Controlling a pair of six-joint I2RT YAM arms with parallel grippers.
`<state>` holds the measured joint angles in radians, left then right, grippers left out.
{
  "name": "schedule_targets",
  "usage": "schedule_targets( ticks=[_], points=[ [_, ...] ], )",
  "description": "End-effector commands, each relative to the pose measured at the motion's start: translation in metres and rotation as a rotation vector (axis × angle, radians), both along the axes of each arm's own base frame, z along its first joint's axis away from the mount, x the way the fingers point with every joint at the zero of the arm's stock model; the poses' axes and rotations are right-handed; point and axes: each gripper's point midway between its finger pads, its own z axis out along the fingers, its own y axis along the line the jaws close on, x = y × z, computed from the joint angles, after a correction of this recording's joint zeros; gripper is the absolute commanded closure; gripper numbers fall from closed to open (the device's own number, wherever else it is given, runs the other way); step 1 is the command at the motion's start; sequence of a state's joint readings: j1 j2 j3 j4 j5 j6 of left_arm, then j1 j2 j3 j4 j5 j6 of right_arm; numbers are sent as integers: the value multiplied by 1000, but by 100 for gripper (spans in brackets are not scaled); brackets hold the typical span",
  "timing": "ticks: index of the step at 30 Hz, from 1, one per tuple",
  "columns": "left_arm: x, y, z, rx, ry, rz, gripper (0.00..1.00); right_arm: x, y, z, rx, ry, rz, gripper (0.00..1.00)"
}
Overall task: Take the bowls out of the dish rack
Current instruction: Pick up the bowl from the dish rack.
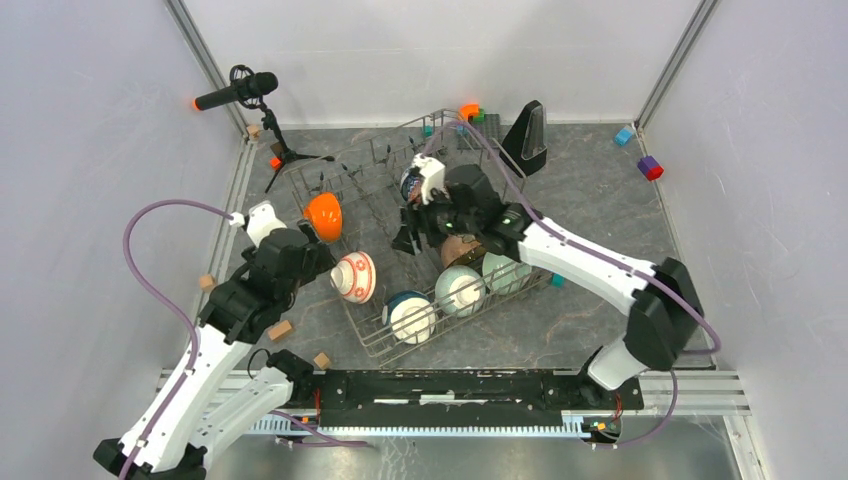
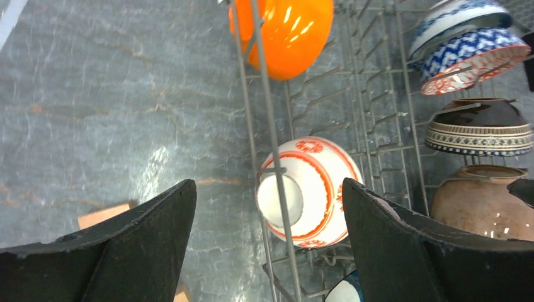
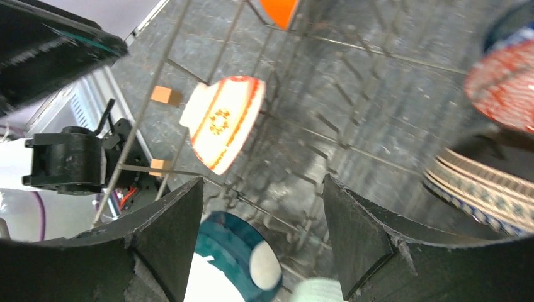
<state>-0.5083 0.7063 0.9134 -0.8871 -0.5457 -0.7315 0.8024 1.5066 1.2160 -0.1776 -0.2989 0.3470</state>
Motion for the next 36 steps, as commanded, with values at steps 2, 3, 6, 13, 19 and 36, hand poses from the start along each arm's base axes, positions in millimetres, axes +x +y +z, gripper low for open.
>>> schedule_targets(
  ticks=[2,3,6,13,19,36],
  points=[
    [-13,11,-32,-40,97,140,11,-11,47,23,48,18,142,25],
    [-15,9,-39,-50,112,143,11,-11,50,19,41,30,150,26],
    [-18,4,-52,-88,124,142,13,-17,62,5,32,88,187,26],
    [-18,3,-51,-124,96,146,16,-27,74,-19,-11,149,210,26],
    [-19,-2,-58,-171,103,158,18,-27,87,-42,-89,176,216,26],
    [-19,-6,-62,-195,99,144,28,-39,94,-66,-66,270,210,31]
  ],
)
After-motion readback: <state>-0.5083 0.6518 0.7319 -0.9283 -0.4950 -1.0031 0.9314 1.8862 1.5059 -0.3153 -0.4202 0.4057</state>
